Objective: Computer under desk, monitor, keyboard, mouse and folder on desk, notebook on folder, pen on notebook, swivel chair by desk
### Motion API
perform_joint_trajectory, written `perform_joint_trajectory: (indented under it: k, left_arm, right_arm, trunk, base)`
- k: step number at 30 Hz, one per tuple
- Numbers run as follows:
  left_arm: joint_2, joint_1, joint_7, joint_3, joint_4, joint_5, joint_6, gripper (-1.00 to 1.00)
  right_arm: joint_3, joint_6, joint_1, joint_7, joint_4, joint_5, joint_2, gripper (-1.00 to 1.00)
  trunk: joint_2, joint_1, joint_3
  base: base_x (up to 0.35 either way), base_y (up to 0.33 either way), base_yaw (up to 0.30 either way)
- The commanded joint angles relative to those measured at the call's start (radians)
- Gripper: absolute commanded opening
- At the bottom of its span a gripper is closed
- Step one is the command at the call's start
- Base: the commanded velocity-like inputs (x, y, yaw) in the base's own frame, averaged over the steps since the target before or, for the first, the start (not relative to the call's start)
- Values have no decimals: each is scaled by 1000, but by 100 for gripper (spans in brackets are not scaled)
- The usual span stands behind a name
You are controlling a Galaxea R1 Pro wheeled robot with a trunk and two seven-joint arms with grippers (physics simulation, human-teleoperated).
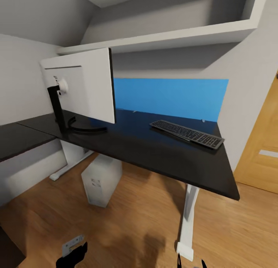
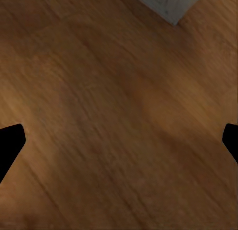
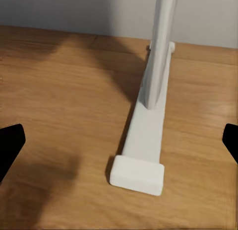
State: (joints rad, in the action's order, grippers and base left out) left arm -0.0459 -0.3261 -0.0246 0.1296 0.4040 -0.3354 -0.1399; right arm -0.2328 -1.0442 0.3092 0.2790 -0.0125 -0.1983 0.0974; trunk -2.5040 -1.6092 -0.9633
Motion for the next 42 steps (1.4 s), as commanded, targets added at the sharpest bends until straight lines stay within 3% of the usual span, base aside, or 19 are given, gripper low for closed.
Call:
perform_joint_trajectory:
  k: [1,29,42]
  left_arm:
    - [0,-1,-1,-2,0,-10,-3,100]
    - [1,-1,-1,-2,-1,-10,-3,100]
    - [1,-1,-2,-2,-1,-10,-3,100]
  right_arm:
    - [-9,-3,1,1,-1,-9,0,100]
    - [-8,-3,1,3,-1,-10,1,100]
    - [-8,-3,1,3,-1,-10,1,100]
  trunk:
    - [0,1,-1]
    - [0,1,-12]
    - [0,1,-22]
  base:
    - [-228,-254,252]
    - [-220,-255,263]
    - [-49,-61,245]
